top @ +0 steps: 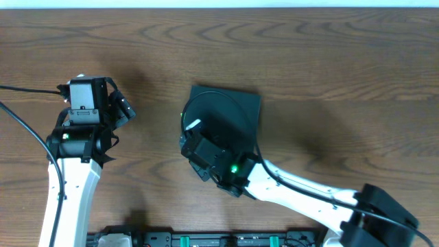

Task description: Pack container

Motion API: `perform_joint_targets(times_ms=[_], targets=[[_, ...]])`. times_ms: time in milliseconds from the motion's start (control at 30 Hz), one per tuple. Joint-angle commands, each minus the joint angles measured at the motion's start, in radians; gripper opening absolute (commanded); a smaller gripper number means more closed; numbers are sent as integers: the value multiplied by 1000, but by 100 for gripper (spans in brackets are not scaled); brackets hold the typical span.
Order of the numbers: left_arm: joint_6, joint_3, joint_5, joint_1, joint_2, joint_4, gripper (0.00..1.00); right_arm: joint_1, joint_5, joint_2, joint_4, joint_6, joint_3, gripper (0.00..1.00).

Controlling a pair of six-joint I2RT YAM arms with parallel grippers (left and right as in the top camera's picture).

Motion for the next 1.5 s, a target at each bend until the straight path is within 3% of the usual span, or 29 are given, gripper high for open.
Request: perform_joint_targets(times_ms=[0, 133, 533, 800, 1000, 1167, 1467], targets=[[3, 12, -18, 3, -4, -3, 95, -13, 39, 55, 14, -19, -5, 2], [3, 12, -18, 3, -4, -3, 95, -13, 41, 56, 26, -19, 6, 2], [3, 12, -18, 3, -4, -3, 95, -16, -64, -150, -179, -34, 142, 1], [3, 12, -18, 3, -4, -3, 95, -54, -307, -148, -293, 156, 94, 1], [3, 12, -18, 3, -4, -3, 95, -149, -446, -148, -115, 77, -75, 2], [3, 12, -18, 3, -4, -3, 95, -189, -304, -142, -69, 56, -142, 1], [3, 12, -18, 3, -4, -3, 95, -257, -263, -89, 120, -27, -143, 2]])
